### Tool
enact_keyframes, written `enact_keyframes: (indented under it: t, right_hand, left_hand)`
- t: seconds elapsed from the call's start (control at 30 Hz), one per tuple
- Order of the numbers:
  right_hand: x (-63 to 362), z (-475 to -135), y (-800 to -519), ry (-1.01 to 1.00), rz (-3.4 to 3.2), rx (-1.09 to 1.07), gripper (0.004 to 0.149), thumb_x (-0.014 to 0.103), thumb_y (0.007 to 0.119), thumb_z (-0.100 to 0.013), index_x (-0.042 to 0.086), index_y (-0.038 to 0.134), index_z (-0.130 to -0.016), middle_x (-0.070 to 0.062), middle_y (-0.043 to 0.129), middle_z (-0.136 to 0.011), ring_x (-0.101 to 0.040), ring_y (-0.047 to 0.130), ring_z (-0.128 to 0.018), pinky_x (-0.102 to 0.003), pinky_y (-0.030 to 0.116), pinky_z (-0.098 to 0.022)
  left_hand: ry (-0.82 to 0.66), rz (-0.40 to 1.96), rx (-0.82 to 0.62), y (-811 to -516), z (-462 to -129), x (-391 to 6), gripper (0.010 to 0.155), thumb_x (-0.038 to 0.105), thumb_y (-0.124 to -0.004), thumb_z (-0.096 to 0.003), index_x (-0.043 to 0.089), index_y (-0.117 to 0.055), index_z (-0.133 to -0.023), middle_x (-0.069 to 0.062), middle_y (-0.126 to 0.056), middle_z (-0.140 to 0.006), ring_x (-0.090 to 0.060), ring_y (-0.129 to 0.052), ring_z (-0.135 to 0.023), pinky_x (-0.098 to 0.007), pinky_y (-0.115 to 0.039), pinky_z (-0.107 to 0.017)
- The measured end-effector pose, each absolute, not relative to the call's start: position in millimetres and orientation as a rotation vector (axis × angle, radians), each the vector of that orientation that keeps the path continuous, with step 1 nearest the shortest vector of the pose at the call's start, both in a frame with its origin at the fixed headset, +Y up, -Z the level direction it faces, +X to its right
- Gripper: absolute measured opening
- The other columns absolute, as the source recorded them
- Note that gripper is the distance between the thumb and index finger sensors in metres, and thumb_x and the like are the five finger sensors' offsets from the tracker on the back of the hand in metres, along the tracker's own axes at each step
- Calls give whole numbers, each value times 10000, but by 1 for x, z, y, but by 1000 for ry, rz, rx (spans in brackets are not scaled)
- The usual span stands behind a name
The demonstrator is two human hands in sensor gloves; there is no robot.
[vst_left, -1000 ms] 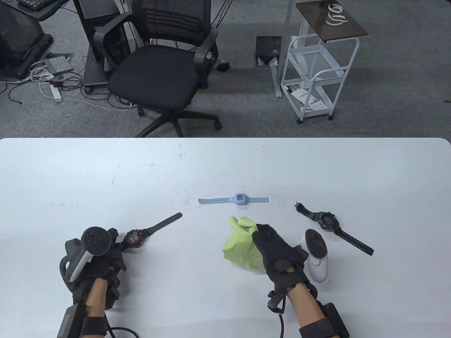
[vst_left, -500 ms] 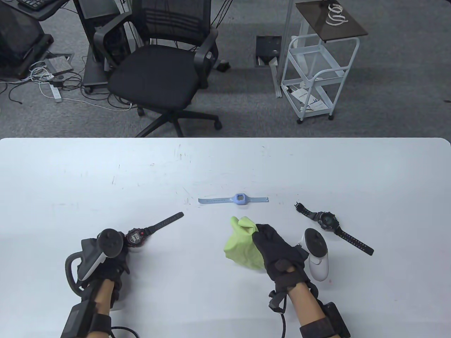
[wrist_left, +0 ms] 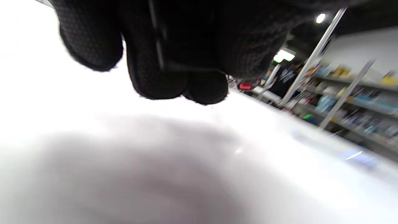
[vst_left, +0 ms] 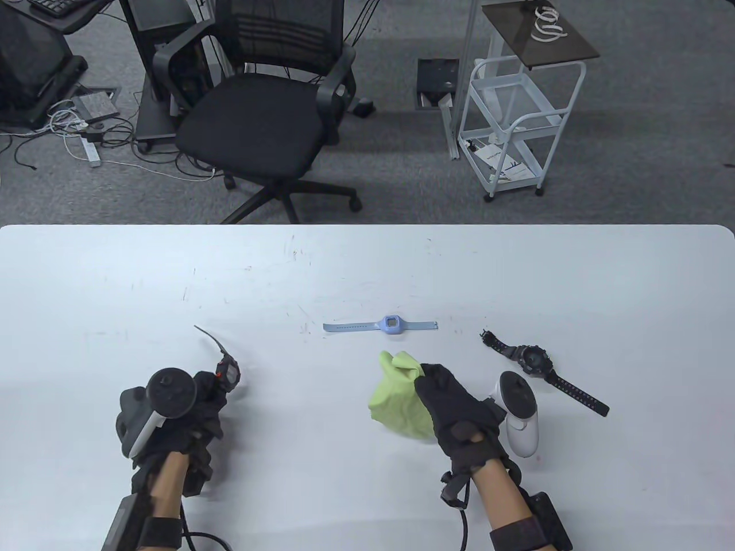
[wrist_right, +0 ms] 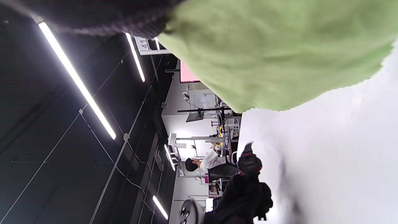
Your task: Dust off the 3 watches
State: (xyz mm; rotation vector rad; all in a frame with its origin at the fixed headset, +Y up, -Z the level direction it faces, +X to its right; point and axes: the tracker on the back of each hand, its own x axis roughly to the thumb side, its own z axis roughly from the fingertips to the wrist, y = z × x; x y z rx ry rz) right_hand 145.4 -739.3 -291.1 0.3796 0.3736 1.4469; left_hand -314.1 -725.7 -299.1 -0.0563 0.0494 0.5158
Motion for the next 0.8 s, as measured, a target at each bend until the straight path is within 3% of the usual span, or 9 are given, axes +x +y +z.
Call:
enact_keyframes:
  t: [0.2,0.5,0.8]
  right_hand:
    - [157,-292,-732,269,1432,360,482,450,615,-697,190,483,-1081,-63,687,-1097,-334,765,-970,-615,590,-717]
    - [145,-287,-716,198,1524,548,459,431,609,-681,296,473,-1098,-21,614,-1156,-367,665,-1038,-647,514,-745]
    - [99,-276,-711,506,1434,914,443,408,626,-656,351,554,-1089,-112,476,-1220,-465,465,-1112,-731,355,-746]
  left_hand:
    - [-288,797,-206,-696,-279,-273,492,285,-863,-465,134,-878,-933,-92,-1043,-673,-283,-1029,-525,-587,-811,-538]
    - [-719,810,-581,-702,-262,-201,488,290,-815,-484,142,-864,-946,-88,-1009,-696,-301,-1000,-572,-606,-768,-581]
    - [-731,992,-564,-711,-269,-212,488,287,-792,-478,187,-837,-953,-63,-982,-734,-311,-975,-635,-618,-743,-610]
